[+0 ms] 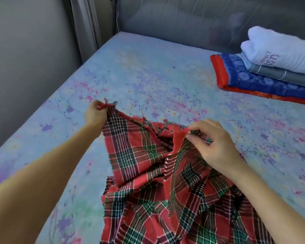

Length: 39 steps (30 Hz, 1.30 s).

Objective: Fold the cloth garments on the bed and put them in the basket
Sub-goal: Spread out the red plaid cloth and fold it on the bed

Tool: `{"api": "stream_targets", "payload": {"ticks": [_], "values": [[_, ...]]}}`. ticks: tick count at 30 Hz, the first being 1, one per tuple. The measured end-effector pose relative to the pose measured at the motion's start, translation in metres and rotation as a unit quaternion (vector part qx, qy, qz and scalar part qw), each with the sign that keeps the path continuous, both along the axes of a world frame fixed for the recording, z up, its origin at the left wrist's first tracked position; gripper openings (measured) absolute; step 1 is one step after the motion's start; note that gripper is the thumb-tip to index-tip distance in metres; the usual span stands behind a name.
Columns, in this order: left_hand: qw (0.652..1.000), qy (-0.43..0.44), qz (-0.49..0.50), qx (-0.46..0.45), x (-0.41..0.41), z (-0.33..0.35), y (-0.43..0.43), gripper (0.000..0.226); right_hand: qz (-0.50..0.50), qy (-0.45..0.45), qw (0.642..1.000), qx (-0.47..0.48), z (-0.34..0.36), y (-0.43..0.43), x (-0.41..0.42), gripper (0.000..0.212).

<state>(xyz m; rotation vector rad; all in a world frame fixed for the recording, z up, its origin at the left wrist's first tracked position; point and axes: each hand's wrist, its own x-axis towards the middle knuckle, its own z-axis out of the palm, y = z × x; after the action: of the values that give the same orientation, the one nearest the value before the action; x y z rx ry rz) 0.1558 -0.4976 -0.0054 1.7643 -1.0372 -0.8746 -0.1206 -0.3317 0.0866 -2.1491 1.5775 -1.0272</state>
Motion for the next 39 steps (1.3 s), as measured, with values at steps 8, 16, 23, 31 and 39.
{"api": "stream_targets", "payload": {"ticks": [8,16,23,31,39], "values": [[0.978,0.092,-0.104,-0.153,0.001,0.251,-0.015,0.019,0.1,-0.098,0.974,-0.18,0.219,-0.06,0.066,0.008],[0.945,0.1,-0.238,-0.201,-0.023,0.429,0.047,0.018,0.124,-0.065,0.972,-0.189,0.363,-0.048,0.104,0.02],[0.912,0.132,-0.363,-0.135,-0.035,0.453,0.093,0.021,0.039,0.045,0.989,-0.137,0.358,-0.03,0.093,0.005],[0.912,0.141,-0.375,-0.087,-0.034,0.426,0.117,0.025,-0.089,-0.019,0.983,-0.157,0.33,-0.007,0.094,0.01],[0.893,0.12,-0.422,-0.102,-0.028,0.429,0.131,0.036,-0.129,0.027,0.981,-0.143,0.334,-0.002,0.1,0.016]]}}
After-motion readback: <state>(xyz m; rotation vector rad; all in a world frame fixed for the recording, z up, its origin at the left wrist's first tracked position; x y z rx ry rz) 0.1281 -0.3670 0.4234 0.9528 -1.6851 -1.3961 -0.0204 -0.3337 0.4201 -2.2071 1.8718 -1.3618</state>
